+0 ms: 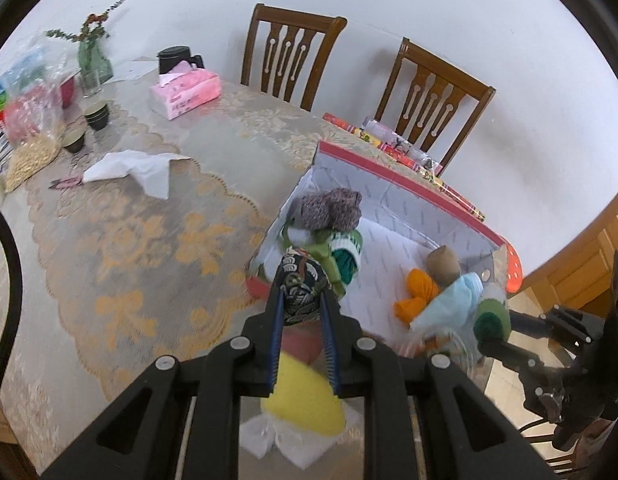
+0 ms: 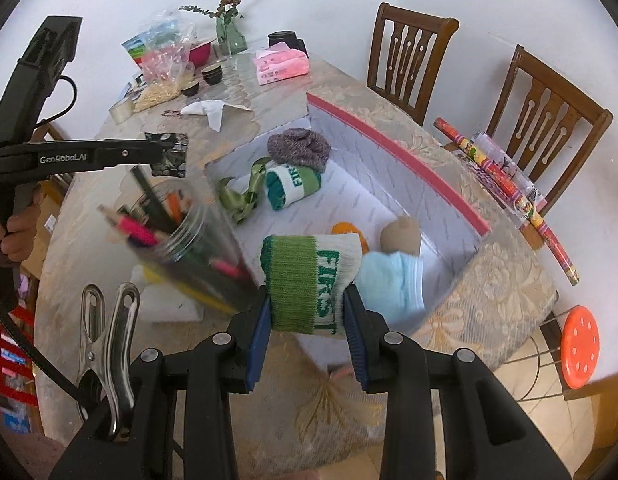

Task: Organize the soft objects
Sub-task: 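Lift the patterned item and FIRST sock with both grippers toward the box, then lower the patterned item and FIRST sock into the box with both grippers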

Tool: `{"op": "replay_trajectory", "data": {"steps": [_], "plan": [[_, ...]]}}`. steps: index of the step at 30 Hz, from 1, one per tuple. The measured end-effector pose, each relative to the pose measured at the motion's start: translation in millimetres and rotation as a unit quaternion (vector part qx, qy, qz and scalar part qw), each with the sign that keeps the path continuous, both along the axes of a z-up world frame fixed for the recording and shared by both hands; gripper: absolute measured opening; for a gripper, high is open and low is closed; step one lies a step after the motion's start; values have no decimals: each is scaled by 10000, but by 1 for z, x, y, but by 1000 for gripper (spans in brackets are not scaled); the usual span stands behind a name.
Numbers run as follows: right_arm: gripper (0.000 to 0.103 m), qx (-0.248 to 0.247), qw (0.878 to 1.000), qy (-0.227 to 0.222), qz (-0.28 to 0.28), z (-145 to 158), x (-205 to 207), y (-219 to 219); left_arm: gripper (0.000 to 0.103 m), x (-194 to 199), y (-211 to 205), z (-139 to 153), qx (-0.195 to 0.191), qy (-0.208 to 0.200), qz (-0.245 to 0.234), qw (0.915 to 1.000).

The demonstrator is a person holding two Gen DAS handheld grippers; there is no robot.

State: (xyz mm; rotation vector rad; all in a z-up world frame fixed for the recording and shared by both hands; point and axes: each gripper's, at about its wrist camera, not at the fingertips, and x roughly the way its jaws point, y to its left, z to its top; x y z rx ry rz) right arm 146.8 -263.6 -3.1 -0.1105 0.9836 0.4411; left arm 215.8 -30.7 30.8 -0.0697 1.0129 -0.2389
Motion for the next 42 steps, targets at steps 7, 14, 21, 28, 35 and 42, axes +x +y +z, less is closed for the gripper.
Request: {"op": "replay_trajectory", "data": {"steps": [7, 14, 21, 28, 35, 42], "plan": [[35, -2, 10000, -12, -34, -8, 30, 5, 19, 31, -11, -19, -18, 155, -186, 9997], [35, 4, 9999, 28, -135, -20, 55, 8, 19, 50, -21, -40, -92, 316, -296, 9990], [35, 10, 9997, 150, -200, -36, 71, 8, 19, 64, -27, -62, -94, 493, -357, 9981], [36, -11, 9993, 290, -251, -51, 80, 7, 19, 72, -29, -73, -123, 607, -358, 9974], [36, 24, 9991, 308, -302, -53, 82, 5, 19, 72, -32, -74, -65, 597, -407, 9974], [45, -14, 9989, 199, -434, -48, 80, 2, 25, 69, -35, -62, 40, 471, -447, 9979]]}}
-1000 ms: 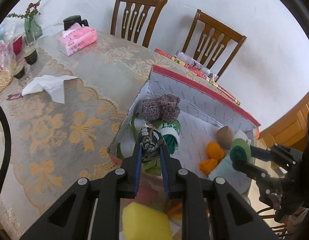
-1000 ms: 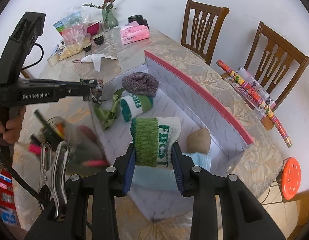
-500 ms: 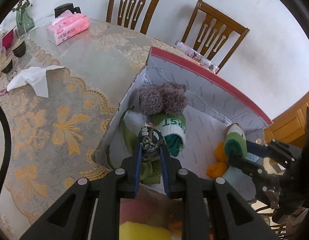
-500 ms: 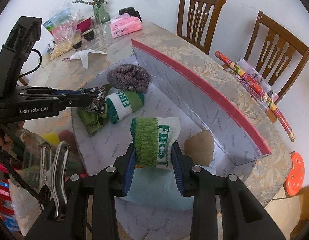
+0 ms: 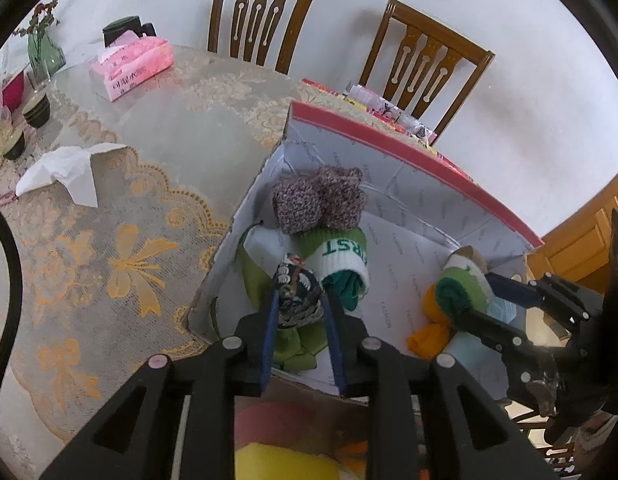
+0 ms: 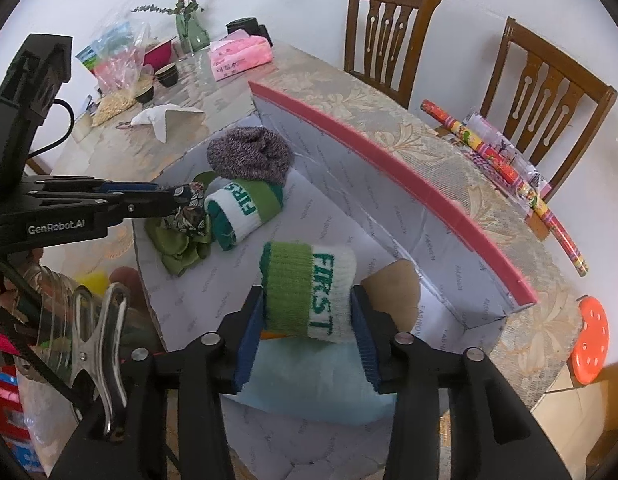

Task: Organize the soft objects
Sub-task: 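Lower the patterned item and FIRST sock into the box with both grippers, then open both grippers to release the patterned item and sock, then grasp the yellow sponge on the table with the left gripper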

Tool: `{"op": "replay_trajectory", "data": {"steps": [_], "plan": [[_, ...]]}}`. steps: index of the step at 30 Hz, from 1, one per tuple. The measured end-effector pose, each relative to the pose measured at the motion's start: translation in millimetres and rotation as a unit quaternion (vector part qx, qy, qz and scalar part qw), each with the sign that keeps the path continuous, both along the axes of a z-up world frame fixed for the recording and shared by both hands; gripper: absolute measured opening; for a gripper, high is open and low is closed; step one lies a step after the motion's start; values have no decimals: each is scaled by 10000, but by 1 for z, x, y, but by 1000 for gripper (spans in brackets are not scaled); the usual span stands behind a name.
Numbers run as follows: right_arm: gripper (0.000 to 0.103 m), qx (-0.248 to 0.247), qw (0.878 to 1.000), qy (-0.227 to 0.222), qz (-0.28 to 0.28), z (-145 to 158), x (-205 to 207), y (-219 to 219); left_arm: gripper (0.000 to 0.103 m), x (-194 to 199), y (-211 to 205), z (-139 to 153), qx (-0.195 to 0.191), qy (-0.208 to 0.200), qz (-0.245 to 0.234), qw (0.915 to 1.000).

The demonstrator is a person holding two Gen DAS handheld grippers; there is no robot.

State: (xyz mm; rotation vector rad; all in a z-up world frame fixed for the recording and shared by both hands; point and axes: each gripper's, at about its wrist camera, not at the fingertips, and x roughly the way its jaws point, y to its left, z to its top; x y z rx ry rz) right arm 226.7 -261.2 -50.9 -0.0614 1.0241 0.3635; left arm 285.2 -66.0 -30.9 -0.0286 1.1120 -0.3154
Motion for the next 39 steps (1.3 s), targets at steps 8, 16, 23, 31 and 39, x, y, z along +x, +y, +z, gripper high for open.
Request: {"op": "replay_trajectory", "data": {"steps": [8, 16, 23, 31, 39], "plan": [[52, 10, 9998, -158, -131, 11, -10, -6, 26, -9, 3, 14, 36, -110, 99, 9999], [52, 45, 9995, -240, -198, 20, -26, -13, 26, -25, 15, 29, 63, -195, 266, 9994], [52, 78, 9993, -290, -237, 26, -42, -16, 26, -47, 27, 38, 58, -215, 445, 9988], [52, 87, 9992, -320, -219, 30, -60, -18, 26, -73, 40, 37, -20, -112, 674, 9977], [52, 82, 9992, -342, -190, 35, -87, -19, 28, -97, 44, 28, -209, 102, 824, 9963]]}}
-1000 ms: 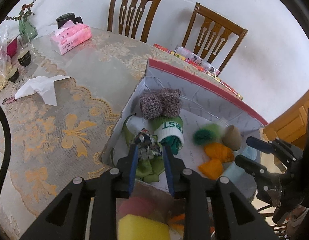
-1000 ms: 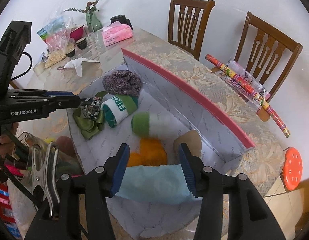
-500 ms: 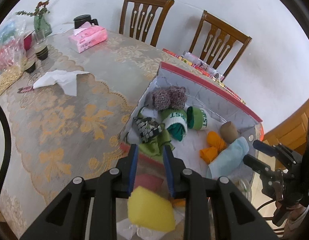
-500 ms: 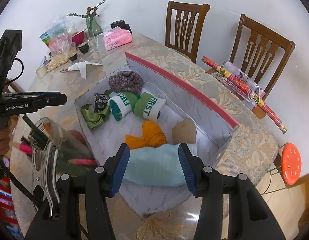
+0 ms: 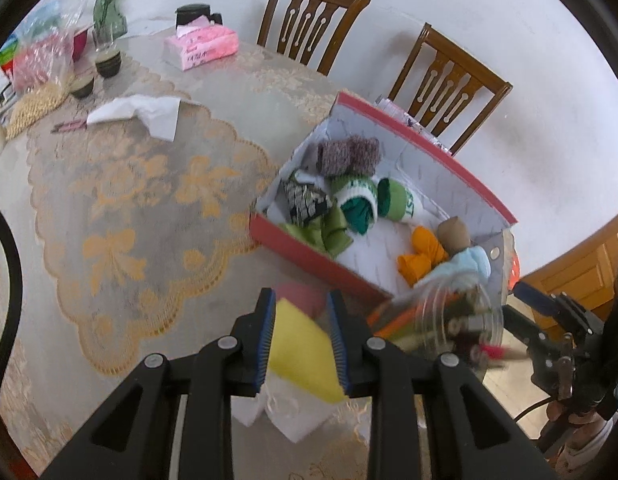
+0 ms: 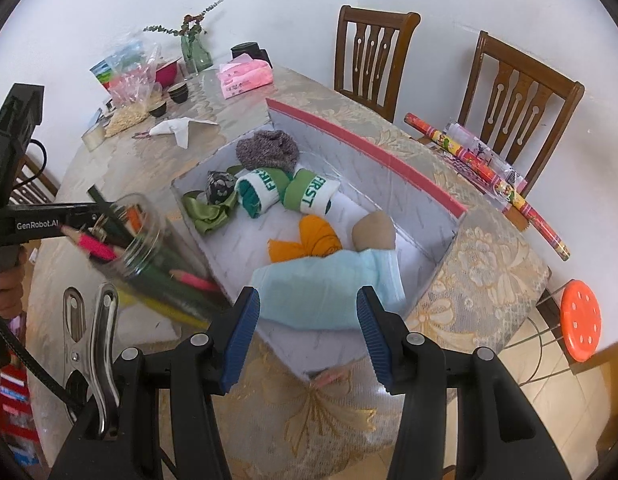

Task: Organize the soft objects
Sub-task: 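Grasp the yellow sponge on the table with the left gripper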

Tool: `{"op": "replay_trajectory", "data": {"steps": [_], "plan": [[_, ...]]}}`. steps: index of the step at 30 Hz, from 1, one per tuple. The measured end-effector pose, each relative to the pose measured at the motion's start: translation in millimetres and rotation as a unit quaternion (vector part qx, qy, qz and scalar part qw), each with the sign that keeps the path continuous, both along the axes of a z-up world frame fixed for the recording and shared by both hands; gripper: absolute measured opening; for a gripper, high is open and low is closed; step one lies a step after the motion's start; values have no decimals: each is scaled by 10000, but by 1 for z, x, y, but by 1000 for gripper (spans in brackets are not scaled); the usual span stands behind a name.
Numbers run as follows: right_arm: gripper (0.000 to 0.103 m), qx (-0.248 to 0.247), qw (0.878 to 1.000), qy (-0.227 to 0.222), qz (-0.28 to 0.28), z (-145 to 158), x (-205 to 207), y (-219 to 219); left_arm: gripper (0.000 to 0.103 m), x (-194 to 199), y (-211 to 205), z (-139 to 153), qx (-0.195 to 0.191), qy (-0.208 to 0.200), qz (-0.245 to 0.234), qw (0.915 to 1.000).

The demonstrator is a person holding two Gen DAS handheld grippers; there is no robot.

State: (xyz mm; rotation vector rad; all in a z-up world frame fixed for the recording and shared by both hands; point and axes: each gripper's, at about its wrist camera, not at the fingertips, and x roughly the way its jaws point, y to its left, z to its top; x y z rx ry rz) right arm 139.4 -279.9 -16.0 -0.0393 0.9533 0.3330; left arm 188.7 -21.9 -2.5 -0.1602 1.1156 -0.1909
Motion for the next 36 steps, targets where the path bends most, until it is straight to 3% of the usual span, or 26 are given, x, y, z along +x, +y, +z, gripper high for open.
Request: {"op": "replay_trajectory", "data": {"steps": [7, 15, 20, 36], "plan": [[52, -53, 9999, 121, 77, -6, -14, -1, 30, -13, 1, -15, 10, 212, 209, 9996], [52, -129, 9970, 341, 677, -21, -21, 5, 32, -20, -1, -23, 121, 339, 677, 9971], [52, -19, 9953, 359, 894, -27, -21, 3, 43, -25, 2, -18, -20, 366, 970, 9946], [52, 189, 9912, 347, 1263, -23, -29, 7, 46, -33, -2, -22, 348, 452, 1453, 9877]]}}
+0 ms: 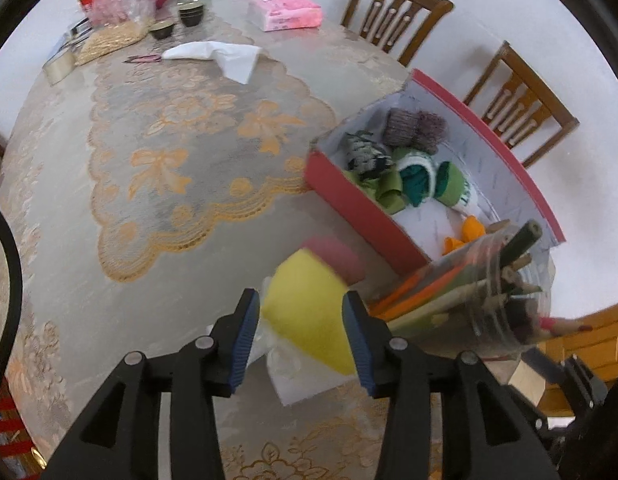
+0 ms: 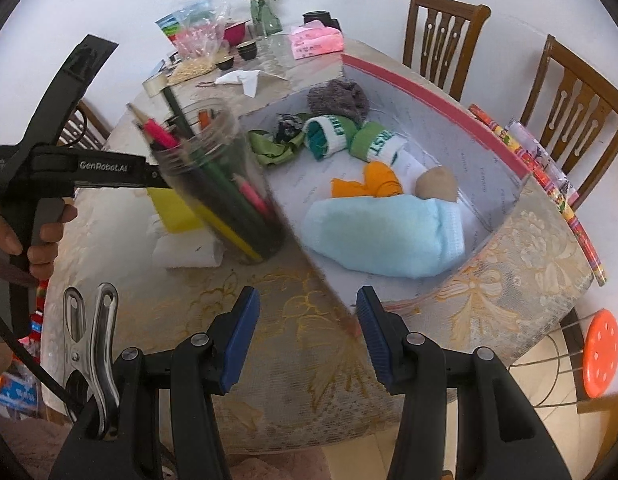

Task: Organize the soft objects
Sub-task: 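Grasp the yellow sponge on the table with the left gripper, then grasp the white paper towel with the right gripper while the left holds the sponge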

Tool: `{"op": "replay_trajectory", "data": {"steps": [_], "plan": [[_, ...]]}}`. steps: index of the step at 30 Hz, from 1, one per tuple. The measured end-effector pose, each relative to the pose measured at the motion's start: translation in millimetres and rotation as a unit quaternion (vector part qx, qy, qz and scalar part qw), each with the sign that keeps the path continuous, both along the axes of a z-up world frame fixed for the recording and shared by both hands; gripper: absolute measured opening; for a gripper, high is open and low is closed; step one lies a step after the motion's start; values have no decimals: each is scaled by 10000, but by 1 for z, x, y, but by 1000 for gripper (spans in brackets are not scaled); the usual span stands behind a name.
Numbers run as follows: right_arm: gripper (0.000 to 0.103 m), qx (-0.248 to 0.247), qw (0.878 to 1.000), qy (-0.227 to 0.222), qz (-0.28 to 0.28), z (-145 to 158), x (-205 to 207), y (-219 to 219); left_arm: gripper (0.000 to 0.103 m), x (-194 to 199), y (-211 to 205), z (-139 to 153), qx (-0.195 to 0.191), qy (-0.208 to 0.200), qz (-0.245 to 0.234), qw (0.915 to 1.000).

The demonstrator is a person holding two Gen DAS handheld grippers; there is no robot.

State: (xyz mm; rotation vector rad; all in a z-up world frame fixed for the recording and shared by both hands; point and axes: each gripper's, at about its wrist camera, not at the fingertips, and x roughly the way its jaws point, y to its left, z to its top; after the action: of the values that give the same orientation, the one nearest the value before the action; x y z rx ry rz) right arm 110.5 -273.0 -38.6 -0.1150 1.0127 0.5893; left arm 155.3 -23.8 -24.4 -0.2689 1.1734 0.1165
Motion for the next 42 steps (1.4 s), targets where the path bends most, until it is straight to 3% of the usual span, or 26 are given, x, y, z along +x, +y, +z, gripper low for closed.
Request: {"op": "replay_trajectory", "data": {"steps": [3, 9, 10, 11, 12, 22, 29, 42], "plan": [[52, -9, 10000, -35, 19, 2, -6, 7, 58, -3, 6, -1, -99, -34, -19, 9999], [52, -100, 9999, 19, -90, -2, -21, 20, 57, -1, 9, -12, -585, -41, -182, 9981], [52, -130, 9998, 37, -114, -3, -24, 22, 52, -2, 7, -12, -632, -66, -235, 9977], [52, -138, 9998, 56, -130, -4, -26, 24, 37, -2, 6, -12, -667, -120, -312, 9972], [52, -137, 9998, 69, -147, -4, -29, 26, 30, -2, 5, -12, -679, -151, -365, 9969], [52, -203, 9997, 54, -145, -4, -40, 52, 25, -19, 20, 14, -1000, -631, -574, 9913], [52, -72, 9999, 147, 17, -14, -38, 86, 25, -48, 49, 34, -868, -899, -466, 9911], [52, -15, 9995, 223, -231, -39, -19, 133, 25, -91, 99, 10, -786, -668, -13, 9947]]}}
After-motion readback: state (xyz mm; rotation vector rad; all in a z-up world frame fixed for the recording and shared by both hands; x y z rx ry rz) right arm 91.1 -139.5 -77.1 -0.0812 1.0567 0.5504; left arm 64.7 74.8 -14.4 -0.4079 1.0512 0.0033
